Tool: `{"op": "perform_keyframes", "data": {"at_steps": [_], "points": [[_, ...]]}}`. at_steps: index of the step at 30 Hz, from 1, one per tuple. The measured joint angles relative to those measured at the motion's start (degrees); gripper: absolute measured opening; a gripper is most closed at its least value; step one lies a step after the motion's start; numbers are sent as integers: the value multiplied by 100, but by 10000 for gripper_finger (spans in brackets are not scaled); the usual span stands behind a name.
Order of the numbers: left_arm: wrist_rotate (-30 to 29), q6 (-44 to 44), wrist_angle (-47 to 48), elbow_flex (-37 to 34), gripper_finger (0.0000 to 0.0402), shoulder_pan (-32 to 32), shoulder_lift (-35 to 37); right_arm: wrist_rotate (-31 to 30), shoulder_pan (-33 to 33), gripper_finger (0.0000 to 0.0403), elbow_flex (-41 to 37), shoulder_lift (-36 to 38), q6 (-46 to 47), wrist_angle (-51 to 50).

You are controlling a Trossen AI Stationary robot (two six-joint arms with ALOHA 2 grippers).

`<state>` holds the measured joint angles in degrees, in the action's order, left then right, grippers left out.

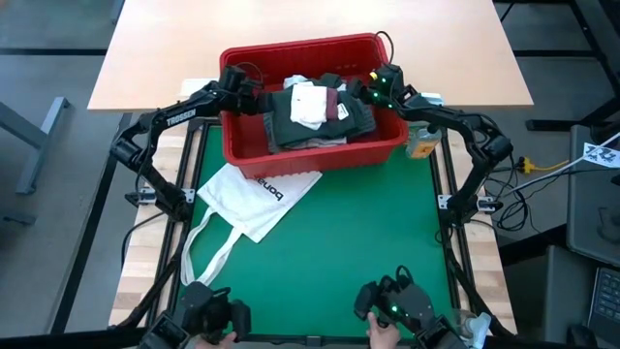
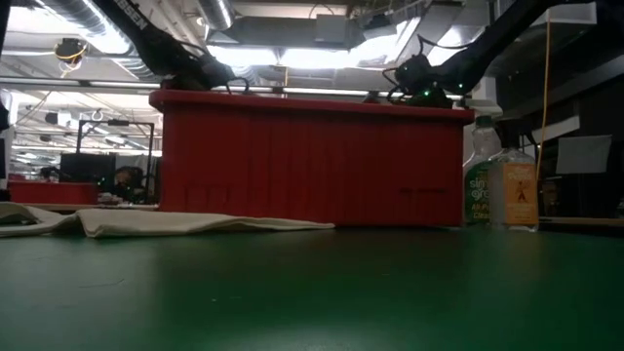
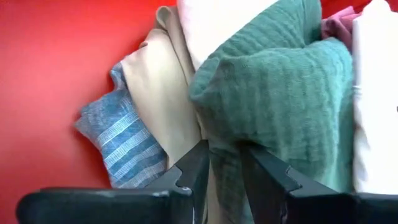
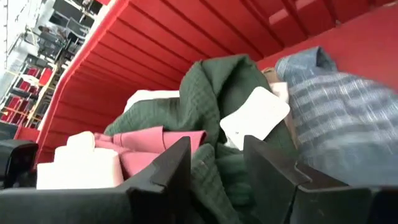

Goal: Fold Laundry from Bin
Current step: Put the folded clothes into the red bin

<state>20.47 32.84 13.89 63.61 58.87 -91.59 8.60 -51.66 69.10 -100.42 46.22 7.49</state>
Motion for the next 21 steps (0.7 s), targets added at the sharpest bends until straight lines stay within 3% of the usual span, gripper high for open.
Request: {"op": "perform_keyframes", "data": {"at_steps": [9, 15, 18, 21], "points": [[177, 123, -68, 0, 88, 2, 11, -375, -2, 150, 255, 52, -52, 23], [130, 258, -221, 0, 88, 10, 13, -747, -44, 150, 821, 74, -722, 25], [-50, 277, -348, 2, 88, 17, 15, -726, -40, 149, 1079, 76, -917, -5], [-281, 280, -482, 2, 88, 15, 15, -330, 61, 150, 1249, 76, -940, -2]]}}
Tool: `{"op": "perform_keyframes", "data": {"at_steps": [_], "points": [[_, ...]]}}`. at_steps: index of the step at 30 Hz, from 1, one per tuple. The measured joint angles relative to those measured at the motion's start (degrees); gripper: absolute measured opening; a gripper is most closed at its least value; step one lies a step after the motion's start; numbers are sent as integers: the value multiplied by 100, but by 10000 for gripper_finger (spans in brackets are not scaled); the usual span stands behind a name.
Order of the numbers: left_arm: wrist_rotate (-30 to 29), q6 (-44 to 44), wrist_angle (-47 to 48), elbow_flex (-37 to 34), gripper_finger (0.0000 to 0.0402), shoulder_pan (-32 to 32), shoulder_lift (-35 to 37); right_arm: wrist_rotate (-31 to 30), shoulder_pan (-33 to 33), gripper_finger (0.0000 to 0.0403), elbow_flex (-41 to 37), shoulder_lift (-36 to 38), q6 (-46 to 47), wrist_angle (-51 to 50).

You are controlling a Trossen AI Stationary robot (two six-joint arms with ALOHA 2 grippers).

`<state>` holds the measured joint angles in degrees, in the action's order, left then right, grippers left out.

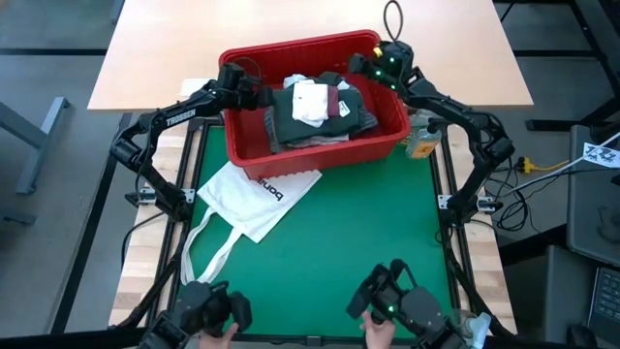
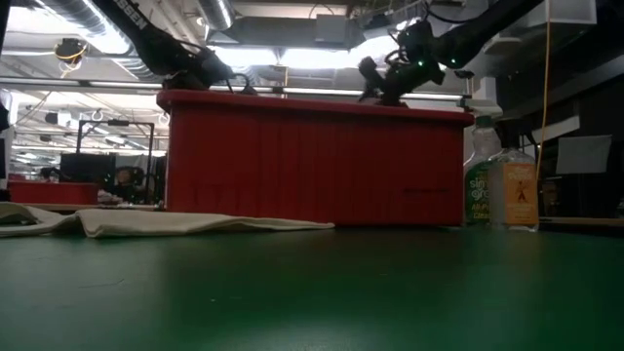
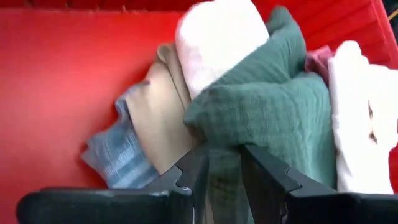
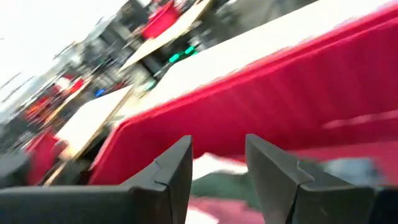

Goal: Fold Laundry from Bin
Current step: Put the folded clothes into the red bin

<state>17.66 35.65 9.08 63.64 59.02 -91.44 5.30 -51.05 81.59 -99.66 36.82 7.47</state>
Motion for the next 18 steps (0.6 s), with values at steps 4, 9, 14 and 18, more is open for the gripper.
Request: {"op": "perform_keyframes", "data": {"at_steps": [4, 9, 14, 18], "points": [[-211, -2, -213, -2, 88, -4, 0, 600, 175, 150, 28, 0, -4, -31], [-355, 69, -932, -2, 88, 22, 2, 843, 407, 149, 28, -2, -181, -262], [-408, 454, -1822, -2, 88, 48, 4, 729, 635, 150, 28, -4, -743, -537], [-40, 472, -2453, -2, 88, -14, 4, 722, 758, 149, 26, -9, -1162, -643]]}}
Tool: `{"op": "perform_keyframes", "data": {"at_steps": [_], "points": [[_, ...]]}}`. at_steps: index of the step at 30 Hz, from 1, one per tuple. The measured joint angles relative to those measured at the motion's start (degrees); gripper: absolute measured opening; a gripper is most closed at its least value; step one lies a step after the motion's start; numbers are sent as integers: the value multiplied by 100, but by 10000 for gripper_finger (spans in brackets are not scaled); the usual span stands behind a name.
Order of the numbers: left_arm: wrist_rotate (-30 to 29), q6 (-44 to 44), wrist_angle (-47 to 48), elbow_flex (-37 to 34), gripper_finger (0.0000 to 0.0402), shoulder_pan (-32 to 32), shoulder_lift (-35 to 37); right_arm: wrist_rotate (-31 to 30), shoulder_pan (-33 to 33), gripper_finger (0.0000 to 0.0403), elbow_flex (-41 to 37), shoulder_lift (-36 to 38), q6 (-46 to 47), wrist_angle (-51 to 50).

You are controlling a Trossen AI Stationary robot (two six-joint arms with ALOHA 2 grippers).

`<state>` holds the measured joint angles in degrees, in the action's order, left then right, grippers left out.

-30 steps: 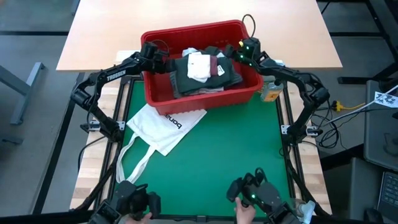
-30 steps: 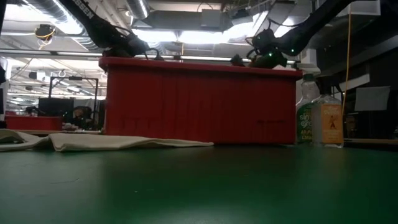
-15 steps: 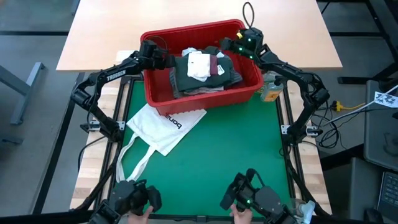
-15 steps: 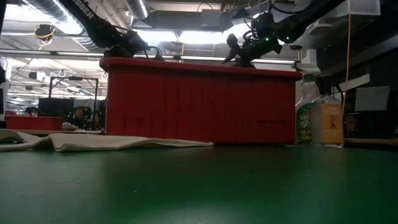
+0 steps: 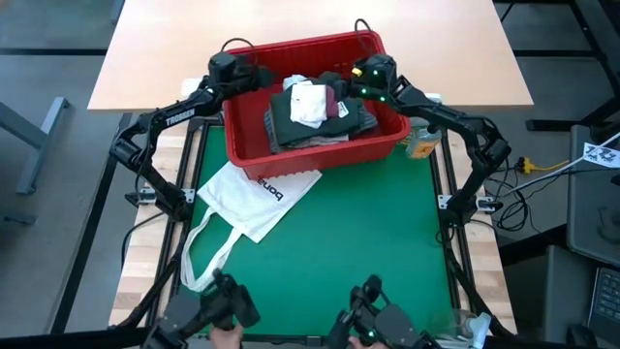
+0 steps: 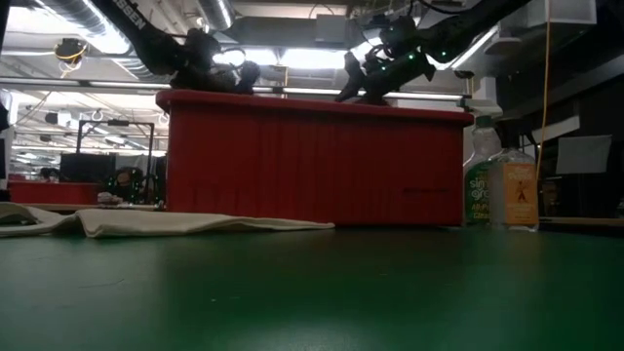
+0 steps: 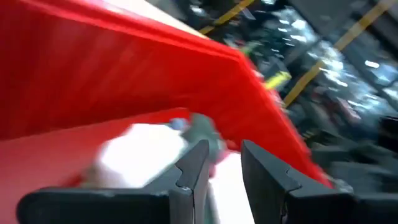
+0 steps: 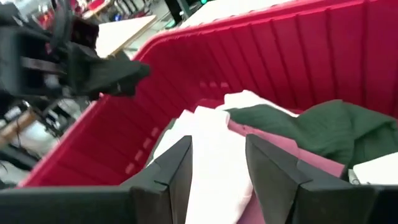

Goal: Fold Laundry from Bin
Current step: Put the folded clothes into the red bin

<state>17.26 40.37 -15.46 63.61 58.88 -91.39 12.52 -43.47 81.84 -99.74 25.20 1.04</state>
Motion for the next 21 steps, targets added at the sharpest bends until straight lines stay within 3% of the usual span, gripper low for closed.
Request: {"op": "perform_keyframes", "data": {"at_steps": [3, 7, 15, 21], "points": [[304, -8, -216, 0, 88, -232, 2, -6, 77, 149, 0, -12, -360, -78], [152, -480, -215, 0, 88, -672, -4, -79, 157, 150, 0, -97, -674, -211], [-1169, -2165, -11, 4, 88, -1610, -307, -300, 274, 150, -4, -673, -818, -246], [-2020, -2748, 261, 7, 88, -1771, -900, -673, 259, 150, -4, -1277, -809, -221]]}}
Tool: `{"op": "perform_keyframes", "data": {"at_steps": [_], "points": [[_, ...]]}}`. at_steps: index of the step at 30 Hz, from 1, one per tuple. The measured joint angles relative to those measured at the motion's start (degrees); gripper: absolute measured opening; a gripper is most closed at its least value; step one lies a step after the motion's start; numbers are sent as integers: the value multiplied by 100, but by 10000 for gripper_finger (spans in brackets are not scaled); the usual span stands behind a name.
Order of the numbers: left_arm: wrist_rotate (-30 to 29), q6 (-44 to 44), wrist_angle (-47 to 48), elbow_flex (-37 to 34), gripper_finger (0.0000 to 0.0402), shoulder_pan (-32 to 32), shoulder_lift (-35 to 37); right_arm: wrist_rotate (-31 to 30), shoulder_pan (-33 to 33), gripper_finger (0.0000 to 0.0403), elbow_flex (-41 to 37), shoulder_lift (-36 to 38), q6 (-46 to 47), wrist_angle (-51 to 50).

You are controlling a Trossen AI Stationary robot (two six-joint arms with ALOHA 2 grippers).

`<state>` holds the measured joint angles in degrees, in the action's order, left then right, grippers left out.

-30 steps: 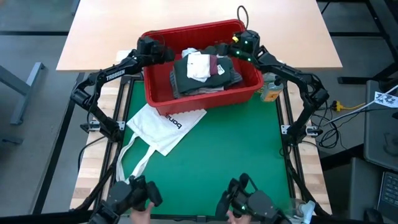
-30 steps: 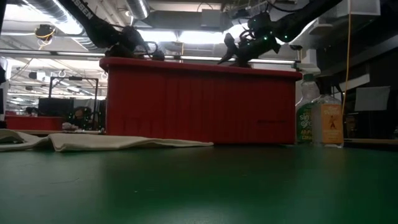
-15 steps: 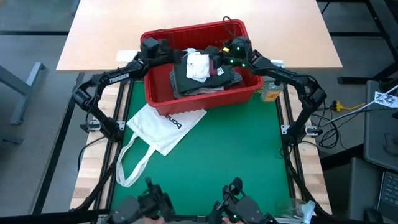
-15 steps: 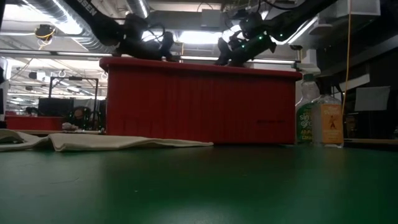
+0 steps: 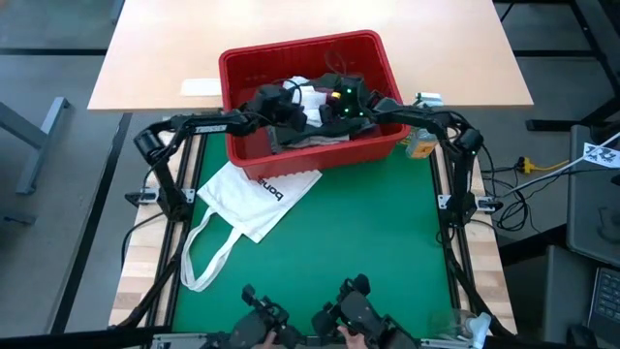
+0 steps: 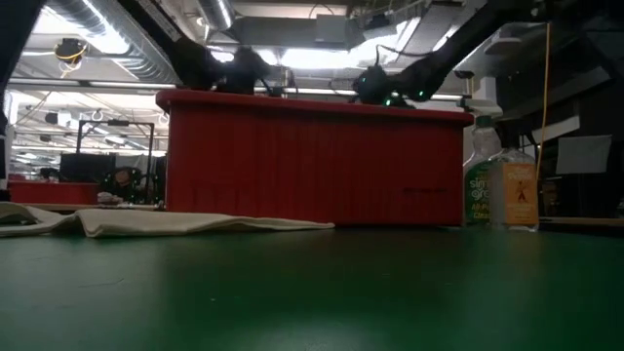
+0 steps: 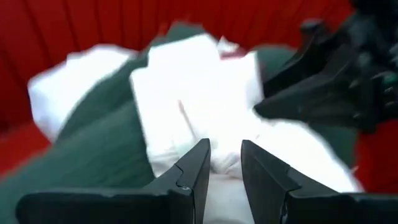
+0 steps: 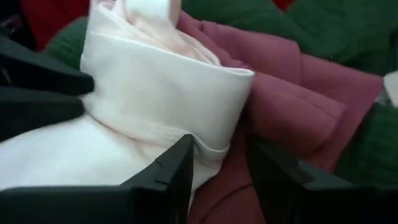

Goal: Fold Laundry from Bin
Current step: Put the folded clothes into the red bin

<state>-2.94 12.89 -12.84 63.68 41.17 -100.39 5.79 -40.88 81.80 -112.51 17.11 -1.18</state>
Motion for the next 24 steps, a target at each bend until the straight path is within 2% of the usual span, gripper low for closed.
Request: {"op": "perform_keyframes", "data": {"at_steps": [6, 11, 18, 24], "points": [[-47, -3, -89, 15, 88, 128, -721, -263, 0, 150, 9, -426, -51, 44], [6, -1, -128, 24, 88, 231, -945, -273, 0, 150, 15, -542, -110, 54], [392, 4, -209, -12, 88, 296, -632, -178, -2, 150, 106, -360, -100, -5], [313, -3, -314, -12, 88, 335, -36, 21, -4, 150, 553, -69, -93, -20]]}}
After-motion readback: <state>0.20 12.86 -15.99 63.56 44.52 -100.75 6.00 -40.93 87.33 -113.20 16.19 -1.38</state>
